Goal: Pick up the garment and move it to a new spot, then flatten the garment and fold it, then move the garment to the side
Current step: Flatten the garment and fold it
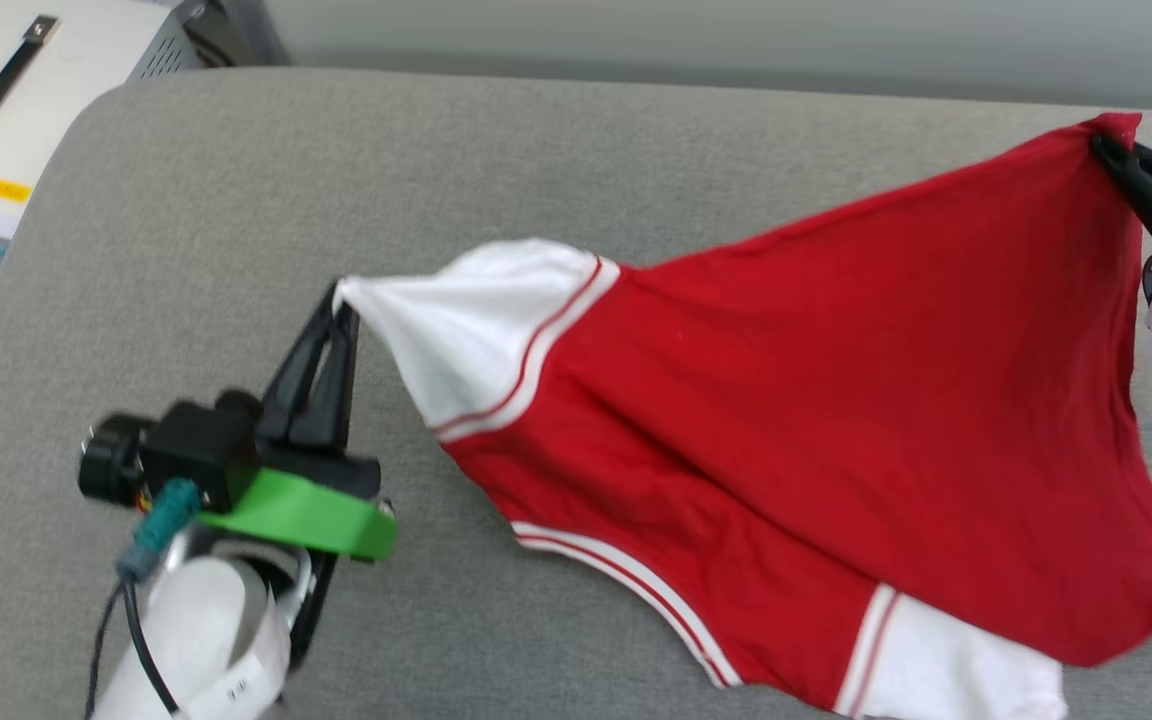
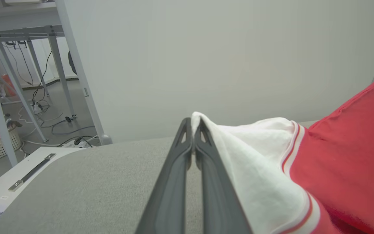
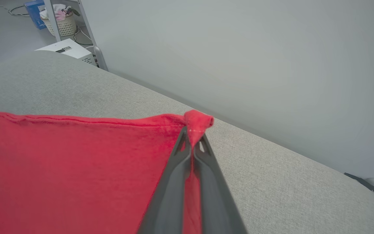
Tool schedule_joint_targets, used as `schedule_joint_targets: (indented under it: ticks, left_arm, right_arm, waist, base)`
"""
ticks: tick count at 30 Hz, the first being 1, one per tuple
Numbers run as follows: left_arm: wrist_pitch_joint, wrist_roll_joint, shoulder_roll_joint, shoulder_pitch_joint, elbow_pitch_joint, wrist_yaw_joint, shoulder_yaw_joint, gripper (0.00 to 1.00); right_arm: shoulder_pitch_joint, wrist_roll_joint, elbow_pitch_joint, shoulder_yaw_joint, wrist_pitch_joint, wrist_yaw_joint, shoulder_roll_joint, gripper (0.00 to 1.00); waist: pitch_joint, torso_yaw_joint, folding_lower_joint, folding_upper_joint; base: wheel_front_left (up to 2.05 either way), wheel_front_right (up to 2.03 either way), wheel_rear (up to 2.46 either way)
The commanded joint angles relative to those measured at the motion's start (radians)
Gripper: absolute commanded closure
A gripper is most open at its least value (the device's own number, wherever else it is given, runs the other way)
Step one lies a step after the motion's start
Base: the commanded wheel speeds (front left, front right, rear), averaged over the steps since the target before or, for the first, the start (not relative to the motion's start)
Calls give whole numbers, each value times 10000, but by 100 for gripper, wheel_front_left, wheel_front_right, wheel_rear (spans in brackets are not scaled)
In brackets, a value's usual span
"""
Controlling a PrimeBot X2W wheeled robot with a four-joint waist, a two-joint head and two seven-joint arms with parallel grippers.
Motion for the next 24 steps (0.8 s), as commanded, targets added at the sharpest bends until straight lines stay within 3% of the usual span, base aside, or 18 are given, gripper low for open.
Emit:
schedule_joint_targets:
  ticks: [1, 9, 16, 24]
  left_arm:
    - [68, 13, 120, -489, -97, -95, 54, 100]
    - [773, -2, 529, -3055, -342, -434, -52, 100]
    - [1208, -44, 1009, -5930, 313, -687, -395, 100]
    - [1451, -392, 1001, -10318, 2079, -775, -1093, 100]
  right_arm:
    - [142, -109, -129, -114, -164, -7, -3, 100]
    - [-28, -752, -965, -1391, -743, -7, 303, 100]
    - [-744, -1593, -1443, -2406, -485, -7, 684, 100]
    - [-3327, -2436, -913, -2922, 17, -7, 1137, 100]
  waist:
    - [-475, -469, 0, 0]
    - [-487, -885, 0, 0]
    - [227, -1128, 0, 0]
    - [1794, -1358, 0, 0]
  base:
    - [0, 0, 0]
    - [0, 0, 0]
    - [0, 0, 0]
    - [0, 0, 0]
